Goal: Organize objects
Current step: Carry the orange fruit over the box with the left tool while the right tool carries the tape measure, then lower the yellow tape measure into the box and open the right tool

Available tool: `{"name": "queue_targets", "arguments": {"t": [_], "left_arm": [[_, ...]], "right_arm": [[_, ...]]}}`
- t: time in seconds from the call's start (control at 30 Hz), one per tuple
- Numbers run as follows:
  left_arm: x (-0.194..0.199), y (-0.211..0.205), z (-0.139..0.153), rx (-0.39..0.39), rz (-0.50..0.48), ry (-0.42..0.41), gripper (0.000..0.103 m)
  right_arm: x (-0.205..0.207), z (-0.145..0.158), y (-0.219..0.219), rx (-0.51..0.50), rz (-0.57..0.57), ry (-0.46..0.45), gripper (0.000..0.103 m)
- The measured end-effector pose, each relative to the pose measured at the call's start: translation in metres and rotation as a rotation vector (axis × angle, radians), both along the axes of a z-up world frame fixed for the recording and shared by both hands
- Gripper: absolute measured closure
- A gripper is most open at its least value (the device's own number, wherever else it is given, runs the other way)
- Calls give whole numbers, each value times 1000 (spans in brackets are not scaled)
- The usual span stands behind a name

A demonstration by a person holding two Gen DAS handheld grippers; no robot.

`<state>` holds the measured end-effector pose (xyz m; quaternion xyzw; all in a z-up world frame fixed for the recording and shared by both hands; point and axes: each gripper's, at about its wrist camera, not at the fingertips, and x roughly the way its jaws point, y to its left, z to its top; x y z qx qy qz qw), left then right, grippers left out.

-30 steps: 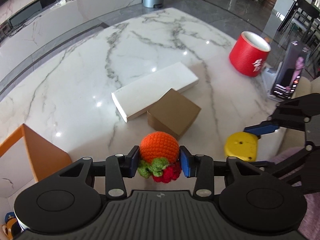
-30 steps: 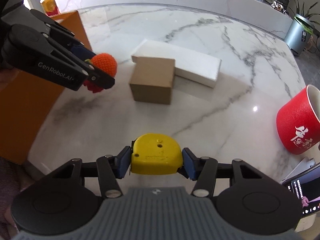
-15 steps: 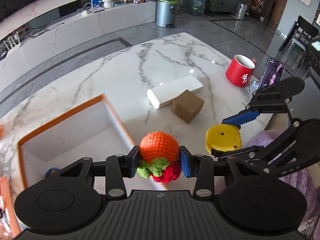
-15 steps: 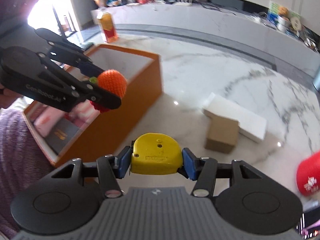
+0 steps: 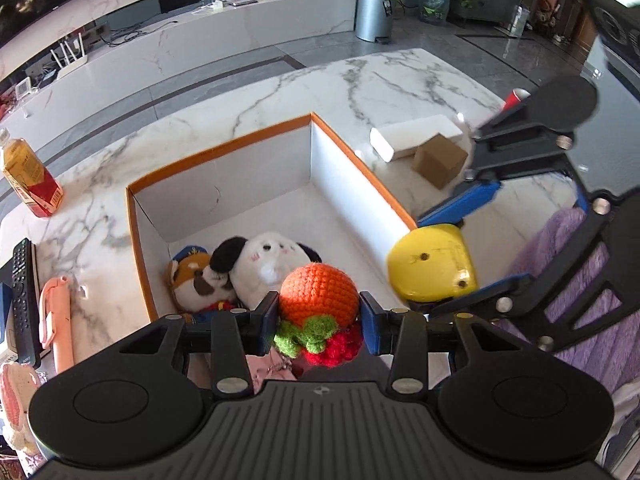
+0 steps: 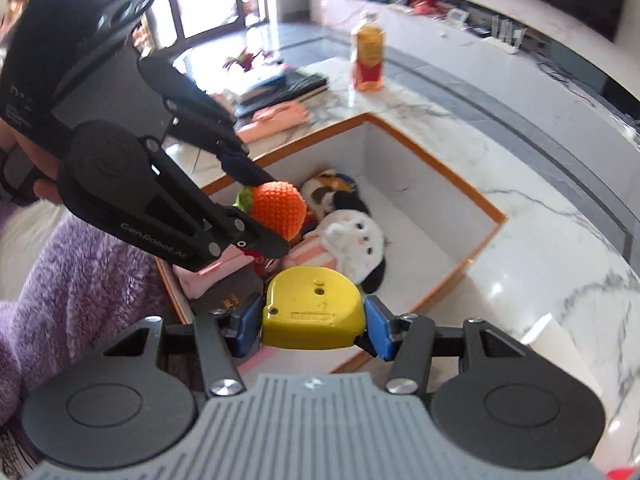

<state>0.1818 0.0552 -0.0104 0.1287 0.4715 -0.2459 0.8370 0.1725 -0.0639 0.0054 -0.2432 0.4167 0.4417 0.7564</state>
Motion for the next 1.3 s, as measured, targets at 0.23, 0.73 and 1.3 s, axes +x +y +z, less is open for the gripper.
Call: {"name": "queue_targets", "arguments": {"t": [0.23, 0.73, 1.3], "left_arm": [[0, 9, -20, -10, -52, 16, 55], [15, 22, -41, -76, -54, 61, 55], [13, 11, -42, -94, -102, 100, 55]], "right_arm": [[15, -36, 43, -257, 197, 50, 46], [37, -110, 79, -498, 365, 218, 46], [38, -104, 69, -488, 357, 246, 43]]}}
